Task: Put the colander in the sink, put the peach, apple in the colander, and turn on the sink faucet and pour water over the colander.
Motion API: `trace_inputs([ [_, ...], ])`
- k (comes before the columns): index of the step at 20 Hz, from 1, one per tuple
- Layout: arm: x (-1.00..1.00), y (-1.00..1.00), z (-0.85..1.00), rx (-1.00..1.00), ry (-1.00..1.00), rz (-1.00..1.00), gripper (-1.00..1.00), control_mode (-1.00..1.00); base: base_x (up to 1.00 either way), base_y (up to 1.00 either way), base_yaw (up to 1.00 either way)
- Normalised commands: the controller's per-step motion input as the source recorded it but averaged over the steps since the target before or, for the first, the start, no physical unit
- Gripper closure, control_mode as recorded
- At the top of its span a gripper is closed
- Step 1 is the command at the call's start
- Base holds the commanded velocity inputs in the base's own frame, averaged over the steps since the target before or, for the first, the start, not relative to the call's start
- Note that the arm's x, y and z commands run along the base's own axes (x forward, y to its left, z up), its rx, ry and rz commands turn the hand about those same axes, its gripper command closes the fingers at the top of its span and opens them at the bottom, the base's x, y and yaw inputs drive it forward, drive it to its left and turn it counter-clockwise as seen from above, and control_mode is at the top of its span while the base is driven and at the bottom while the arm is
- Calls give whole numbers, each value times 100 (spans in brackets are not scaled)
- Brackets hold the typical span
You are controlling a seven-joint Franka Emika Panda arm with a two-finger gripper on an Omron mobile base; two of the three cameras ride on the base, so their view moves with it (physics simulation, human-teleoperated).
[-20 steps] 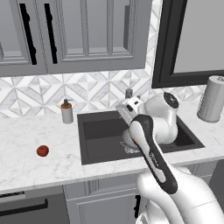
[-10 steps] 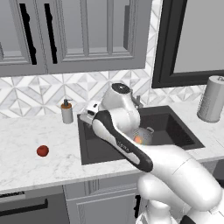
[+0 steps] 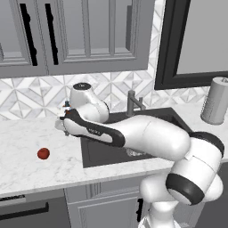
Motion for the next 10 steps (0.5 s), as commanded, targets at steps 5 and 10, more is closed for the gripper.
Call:
trace_inputs([
  [5,12,45,-51,-2,0,5,-100,-100,0,0,0],
  [10,10,31,-34,0,-1,4,-100,-100,0,0,0],
])
